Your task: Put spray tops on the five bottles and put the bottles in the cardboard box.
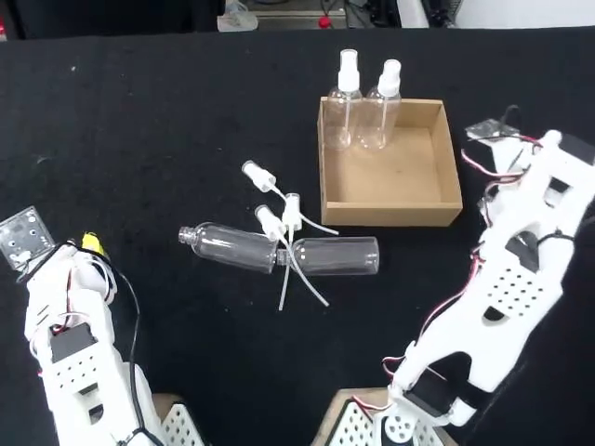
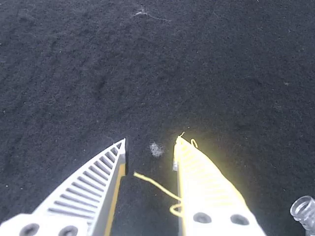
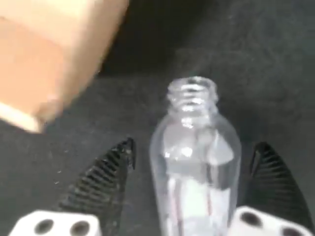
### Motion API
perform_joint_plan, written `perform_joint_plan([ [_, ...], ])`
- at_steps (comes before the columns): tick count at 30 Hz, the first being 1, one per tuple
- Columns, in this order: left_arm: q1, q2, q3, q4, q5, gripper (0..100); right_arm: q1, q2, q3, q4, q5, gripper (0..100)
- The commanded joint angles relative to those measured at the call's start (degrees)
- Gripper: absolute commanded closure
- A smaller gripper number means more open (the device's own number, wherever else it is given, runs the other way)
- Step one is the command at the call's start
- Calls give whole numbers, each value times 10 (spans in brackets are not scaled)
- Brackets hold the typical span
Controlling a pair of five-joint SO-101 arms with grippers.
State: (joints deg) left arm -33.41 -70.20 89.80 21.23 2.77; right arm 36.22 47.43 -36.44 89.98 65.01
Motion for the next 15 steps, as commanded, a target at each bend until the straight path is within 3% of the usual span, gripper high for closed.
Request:
perform_joint_plan([
  [1,0,-7,-15,-15,5,841,26,-12,-63,-17,13,764],
  [6,0,-7,-15,-15,5,841,28,-12,-160,26,-56,993],
  [11,0,-7,-15,-15,5,841,27,-9,-280,106,-119,985],
  [15,0,-7,-15,-15,5,841,52,-12,-338,109,-225,987],
])
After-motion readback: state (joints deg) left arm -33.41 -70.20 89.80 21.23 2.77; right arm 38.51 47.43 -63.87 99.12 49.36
